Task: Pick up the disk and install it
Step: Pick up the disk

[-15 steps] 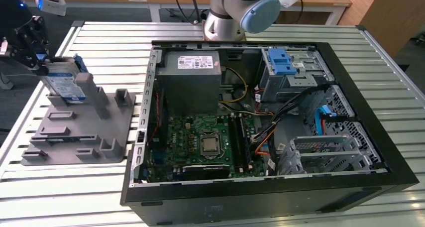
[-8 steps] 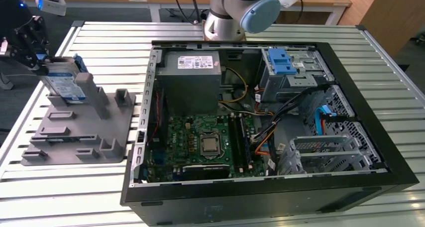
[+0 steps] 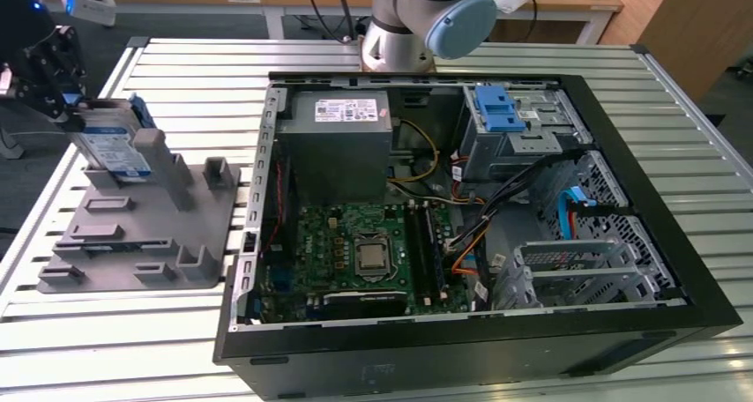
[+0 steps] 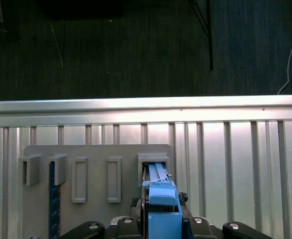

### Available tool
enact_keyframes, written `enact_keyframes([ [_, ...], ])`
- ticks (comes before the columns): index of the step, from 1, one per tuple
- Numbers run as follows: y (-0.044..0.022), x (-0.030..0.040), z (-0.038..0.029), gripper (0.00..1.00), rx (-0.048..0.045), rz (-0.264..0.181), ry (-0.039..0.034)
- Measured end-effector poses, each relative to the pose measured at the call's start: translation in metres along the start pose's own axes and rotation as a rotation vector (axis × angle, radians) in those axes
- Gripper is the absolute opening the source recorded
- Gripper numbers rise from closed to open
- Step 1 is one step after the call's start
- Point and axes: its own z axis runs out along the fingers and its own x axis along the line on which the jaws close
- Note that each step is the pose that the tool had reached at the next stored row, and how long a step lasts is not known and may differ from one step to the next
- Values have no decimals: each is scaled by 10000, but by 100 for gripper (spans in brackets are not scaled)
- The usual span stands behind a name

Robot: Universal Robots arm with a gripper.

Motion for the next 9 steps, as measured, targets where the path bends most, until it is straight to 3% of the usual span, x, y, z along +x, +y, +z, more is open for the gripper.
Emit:
enact_keyframes([
  [9, 1, 0, -31, 36, -1, 0, 1],
])
